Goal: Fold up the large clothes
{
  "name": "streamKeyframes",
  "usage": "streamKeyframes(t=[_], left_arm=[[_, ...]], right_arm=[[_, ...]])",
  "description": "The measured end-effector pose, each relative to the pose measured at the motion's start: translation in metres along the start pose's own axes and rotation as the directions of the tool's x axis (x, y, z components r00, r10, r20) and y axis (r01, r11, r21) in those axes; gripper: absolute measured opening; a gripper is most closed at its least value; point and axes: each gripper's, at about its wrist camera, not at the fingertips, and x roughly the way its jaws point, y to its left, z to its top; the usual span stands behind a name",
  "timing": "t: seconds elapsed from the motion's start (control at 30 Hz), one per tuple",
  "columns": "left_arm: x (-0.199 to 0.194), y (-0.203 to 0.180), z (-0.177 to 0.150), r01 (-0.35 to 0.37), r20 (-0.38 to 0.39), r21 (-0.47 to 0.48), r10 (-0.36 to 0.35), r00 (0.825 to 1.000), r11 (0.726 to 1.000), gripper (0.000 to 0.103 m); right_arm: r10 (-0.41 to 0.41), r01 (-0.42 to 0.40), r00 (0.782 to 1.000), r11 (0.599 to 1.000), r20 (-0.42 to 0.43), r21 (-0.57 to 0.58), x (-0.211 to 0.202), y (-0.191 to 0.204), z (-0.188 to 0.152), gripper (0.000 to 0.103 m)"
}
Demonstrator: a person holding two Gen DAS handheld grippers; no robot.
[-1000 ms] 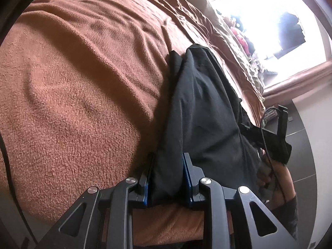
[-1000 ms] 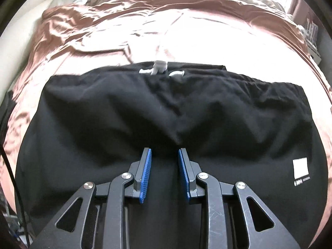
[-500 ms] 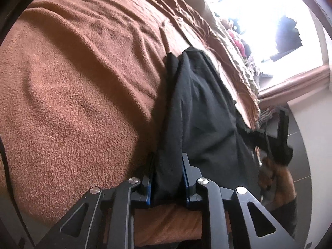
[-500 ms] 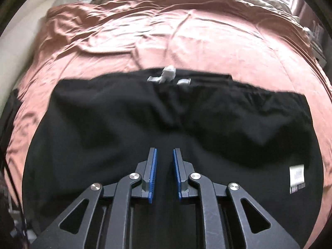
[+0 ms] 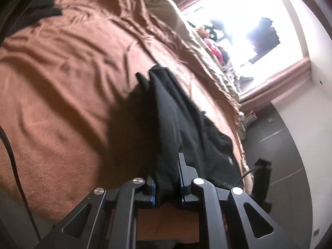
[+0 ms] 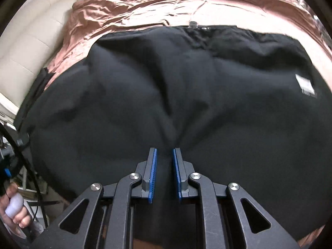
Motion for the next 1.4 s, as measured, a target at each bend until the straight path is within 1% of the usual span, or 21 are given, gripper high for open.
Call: streamKeyframes(t=[0.1,0.17,0.23,0.37,0.47,0.5,0.53,0.6,0.67,0.77,0.8,0.87,0.9,0.93,1.03,1.17,1.3,1.4], left_arm=[[-0.002,-0.022,0.005,0.029,0.007,0.031,-0.029,1.000,0.999,0.015],[-0.005,-0.040,0.009,0.056,0.015,0.066,-0.057,0.998,0.996,0.015],[-0.008,-0.055,0.010,0.080,0.022,0.101,-0.083,0.996,0.992,0.015],[-0.001,-0.098,0.010,0.130,0.010,0.179,-0.134,0.991,0.975,0.014],[0.005,-0.129,0.009,0.153,-0.006,0.235,-0.156,0.988,0.960,0.014],[0.006,-0.139,0.008,0.159,-0.012,0.250,-0.161,0.987,0.955,0.014],[0.009,-0.149,0.008,0.166,-0.019,0.265,-0.167,0.986,0.950,0.014],[0.016,-0.172,0.004,0.179,-0.038,0.301,-0.176,0.984,0.937,0.014],[0.023,-0.190,-0.001,0.192,-0.058,0.329,-0.184,0.981,0.924,0.014],[0.036,-0.215,-0.011,0.212,-0.090,0.361,-0.192,0.977,0.908,0.014],[0.041,-0.222,-0.014,0.216,-0.099,0.369,-0.193,0.976,0.904,0.014],[0.053,-0.240,-0.024,0.228,-0.126,0.388,-0.194,0.973,0.893,0.014],[0.057,-0.244,-0.026,0.231,-0.134,0.394,-0.193,0.972,0.889,0.014],[0.063,-0.249,-0.029,0.234,-0.145,0.402,-0.191,0.971,0.885,0.014],[0.082,-0.270,-0.044,0.238,-0.185,0.430,-0.173,0.967,0.871,0.014],[0.108,-0.292,-0.058,0.244,-0.230,0.455,-0.151,0.961,0.856,0.014],[0.136,-0.308,-0.076,0.241,-0.277,0.477,-0.116,0.954,0.845,0.014],[0.164,-0.316,-0.095,0.237,-0.336,0.494,-0.068,0.940,0.837,0.014]], right_arm=[[0.003,-0.004,1.000,1.000,0.019,0.019,-0.012,-0.004,-0.010,0.012],[0.048,-0.049,0.999,0.997,0.021,0.052,-0.018,-0.009,-0.024,0.012],[0.056,-0.058,0.998,0.996,0.030,0.067,-0.027,-0.013,-0.036,0.012],[0.089,-0.094,0.995,0.990,0.050,0.106,-0.035,-0.022,-0.060,0.012],[0.150,-0.159,0.985,0.982,0.085,0.103,-0.053,-0.027,-0.070,0.012],[0.171,-0.183,0.979,0.977,0.108,0.106,-0.062,-0.030,-0.073,0.012],[0.175,-0.189,0.975,0.977,0.140,0.100,-0.072,-0.034,-0.075,0.013],[0.163,-0.182,0.968,0.979,0.191,0.088,-0.091,-0.042,-0.080,0.013],[0.166,-0.194,0.958,0.976,0.233,0.101,-0.107,-0.054,-0.084,0.013],[0.146,-0.188,0.945,0.975,0.294,0.122,-0.127,-0.077,-0.093,0.014],[0.141,-0.190,0.941,0.973,0.306,0.135,-0.132,-0.086,-0.096,0.017],[0.123,-0.187,0.936,0.967,0.330,0.171,-0.138,-0.103,-0.106,0.041],[0.114,-0.189,0.930,0.964,0.349,0.188,-0.142,-0.113,-0.111,0.069],[0.111,-0.196,0.923,0.959,0.368,0.203,-0.146,-0.121,-0.119,0.080],[0.127,-0.235,0.911,0.942,0.393,0.239,-0.158,-0.143,-0.138,0.080],[0.088,-0.228,0.896,0.932,0.435,0.281,-0.174,-0.168,-0.163,0.080],[0.076,-0.242,0.889,0.915,0.451,0.322,-0.180,-0.192,-0.178,0.080],[0.060,-0.240,0.888,0.906,0.456,0.348,-0.184,-0.209,-0.186,0.080]])
